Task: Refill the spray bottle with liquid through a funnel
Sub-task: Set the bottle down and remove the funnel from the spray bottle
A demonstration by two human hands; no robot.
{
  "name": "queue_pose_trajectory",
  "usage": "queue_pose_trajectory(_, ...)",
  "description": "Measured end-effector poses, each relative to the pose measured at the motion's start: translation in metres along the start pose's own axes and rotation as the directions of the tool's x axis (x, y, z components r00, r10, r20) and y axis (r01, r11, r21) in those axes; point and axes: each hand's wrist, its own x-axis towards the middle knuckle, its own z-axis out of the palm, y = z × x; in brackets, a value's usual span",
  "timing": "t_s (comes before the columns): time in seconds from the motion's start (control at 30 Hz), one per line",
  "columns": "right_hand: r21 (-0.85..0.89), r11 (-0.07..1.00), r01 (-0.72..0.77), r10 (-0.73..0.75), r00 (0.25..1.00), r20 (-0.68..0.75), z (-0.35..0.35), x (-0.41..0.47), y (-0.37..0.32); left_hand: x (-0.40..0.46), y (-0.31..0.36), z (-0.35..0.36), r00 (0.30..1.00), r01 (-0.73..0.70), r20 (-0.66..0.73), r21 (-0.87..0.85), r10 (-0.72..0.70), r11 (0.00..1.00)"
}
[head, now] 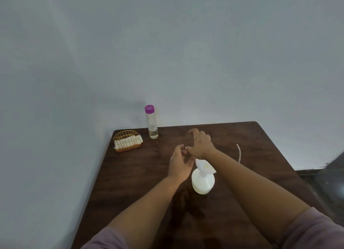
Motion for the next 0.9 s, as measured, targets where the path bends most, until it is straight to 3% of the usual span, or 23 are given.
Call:
queue_pose_trajectory(0.17,0.009,1.000,-0.018,0.017,1.000,0.016,-0.010,-0.028,0.029,-0.044,-0.012,0.027,0.993,0.097,-0.063,0.010,-0.096,0.995)
queue_pose_trajectory(0.3,0.005,1.000,-0.013,0.012,0.991,0.131,-0.009,-0.044,0.043,-0.052,-0.022,0.032,0.995,0.096,-0.038,-0.004,-0.096,0.995)
queue_pose_trajectory(0.4,-0.064,0.996,0.059,-0.042,0.971,0.233,-0.004,-0.053,0.051,-0.053,-0.029,0.033,0.995,0.101,0.014,0.077,-0.103,0.992)
queue_pose_trajectory(0.57,-0.135,0.987,0.082,-0.059,0.985,0.163,0.001,-0.053,0.059,-0.037,-0.027,0.035,0.969,0.064,0.210,0.285,-0.128,0.957)
queue_pose_trajectory(0.7,-0.075,0.994,0.076,-0.066,0.989,0.130,-0.007,-0.042,0.053,-0.022,-0.020,0.042,0.974,0.033,0.214,0.210,-0.079,0.977)
queue_pose_trajectory(0.77,-0.102,0.992,0.078,-0.056,0.977,0.205,-0.008,-0.037,0.049,-0.022,-0.016,0.045,0.977,0.010,0.207,0.178,-0.048,0.984)
queue_pose_trajectory(0.83,-0.139,0.986,0.090,-0.055,0.969,0.239,-0.009,-0.033,0.048,-0.022,-0.015,0.049,0.972,0.048,0.221,0.142,-0.079,0.989)
queue_pose_trajectory(0.9,-0.092,0.992,0.086,-0.068,0.981,0.182,-0.013,-0.030,0.049,-0.021,-0.014,0.049,0.963,0.078,0.244,0.144,-0.112,0.986)
